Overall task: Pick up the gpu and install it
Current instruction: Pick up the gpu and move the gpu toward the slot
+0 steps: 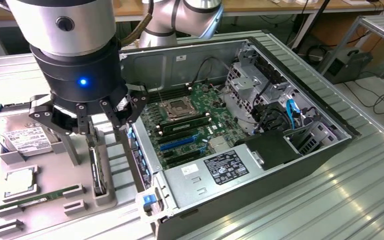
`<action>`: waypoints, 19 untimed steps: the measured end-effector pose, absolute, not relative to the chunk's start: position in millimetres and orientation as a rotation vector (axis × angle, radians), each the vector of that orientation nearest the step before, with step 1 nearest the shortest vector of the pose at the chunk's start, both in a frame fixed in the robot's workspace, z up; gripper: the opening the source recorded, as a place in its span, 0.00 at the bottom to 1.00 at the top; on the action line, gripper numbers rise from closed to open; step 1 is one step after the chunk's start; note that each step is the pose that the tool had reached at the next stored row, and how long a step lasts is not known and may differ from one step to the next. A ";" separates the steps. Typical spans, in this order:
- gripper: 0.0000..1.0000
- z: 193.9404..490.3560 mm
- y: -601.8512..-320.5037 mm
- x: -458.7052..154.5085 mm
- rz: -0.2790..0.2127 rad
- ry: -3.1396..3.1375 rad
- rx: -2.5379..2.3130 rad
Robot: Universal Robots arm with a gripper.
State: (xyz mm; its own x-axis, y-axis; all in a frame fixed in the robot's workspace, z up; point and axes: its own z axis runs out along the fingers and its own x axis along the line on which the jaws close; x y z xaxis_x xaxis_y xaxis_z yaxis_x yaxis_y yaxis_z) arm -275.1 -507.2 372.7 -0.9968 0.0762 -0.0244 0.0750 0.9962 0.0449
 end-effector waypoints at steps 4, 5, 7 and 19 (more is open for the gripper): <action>0.44 351.3 -505.8 -278.3 0.068 3.112 0.118; 0.44 343.9 -505.8 -278.3 0.068 3.112 0.118; 0.44 332.9 -505.8 -278.3 0.069 3.112 0.118; 0.44 325.5 -505.8 -278.3 0.068 3.112 0.118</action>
